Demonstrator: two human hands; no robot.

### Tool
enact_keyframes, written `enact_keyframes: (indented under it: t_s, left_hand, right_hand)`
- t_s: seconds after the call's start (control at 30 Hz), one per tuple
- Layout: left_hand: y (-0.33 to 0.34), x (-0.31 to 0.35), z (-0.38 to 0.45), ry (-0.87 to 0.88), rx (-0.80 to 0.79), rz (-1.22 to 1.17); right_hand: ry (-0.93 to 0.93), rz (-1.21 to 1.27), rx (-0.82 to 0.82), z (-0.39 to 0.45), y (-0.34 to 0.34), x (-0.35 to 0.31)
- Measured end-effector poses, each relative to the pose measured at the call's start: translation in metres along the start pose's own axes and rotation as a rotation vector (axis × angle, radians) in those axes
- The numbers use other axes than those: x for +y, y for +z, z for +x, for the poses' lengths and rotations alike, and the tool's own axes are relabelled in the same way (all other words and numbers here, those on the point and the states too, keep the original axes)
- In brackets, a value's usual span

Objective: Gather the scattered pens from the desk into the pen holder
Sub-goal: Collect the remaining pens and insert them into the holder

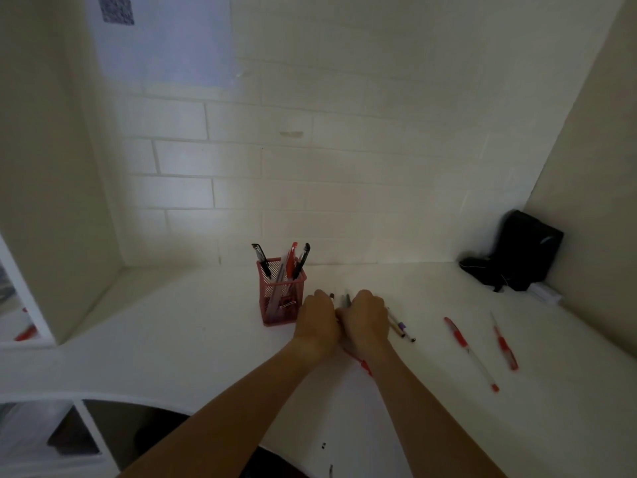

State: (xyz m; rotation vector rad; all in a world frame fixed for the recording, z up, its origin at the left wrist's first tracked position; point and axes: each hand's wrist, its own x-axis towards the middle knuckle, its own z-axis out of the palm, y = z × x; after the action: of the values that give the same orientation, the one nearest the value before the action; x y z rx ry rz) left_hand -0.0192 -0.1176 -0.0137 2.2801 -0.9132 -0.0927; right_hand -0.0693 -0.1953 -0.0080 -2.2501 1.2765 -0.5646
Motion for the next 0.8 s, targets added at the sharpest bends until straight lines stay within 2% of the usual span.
enact_keyframes:
  t_s: [0.2,0.37,0.47,0.63,0.8]
  left_hand:
    - [0.0,0.002,-0.003,-0.019,0.004,0.019]
    - [-0.015,0.005,-0.017,0.007,0.079,-0.067]
    - [-0.034,0.011,-0.027,0.051,0.173,-0.18]
    - [-0.078,0.012,-0.026,0.113,0.414,-0.199]
    - [-0.112,-0.015,-0.003,0.024,0.583,0.049]
  right_hand:
    - [0.033,0.028,-0.076,0.004,0.0,0.005]
    - [0.062,0.023,-0.088,0.002,-0.003,0.001]
    - [0.065,0.003,-0.074,0.0,-0.006,-0.003]
    - [0.062,0.081,-0.012,-0.006,-0.008,-0.013]
    - [-0.015,0.253,0.106,-0.008,-0.02,-0.035]
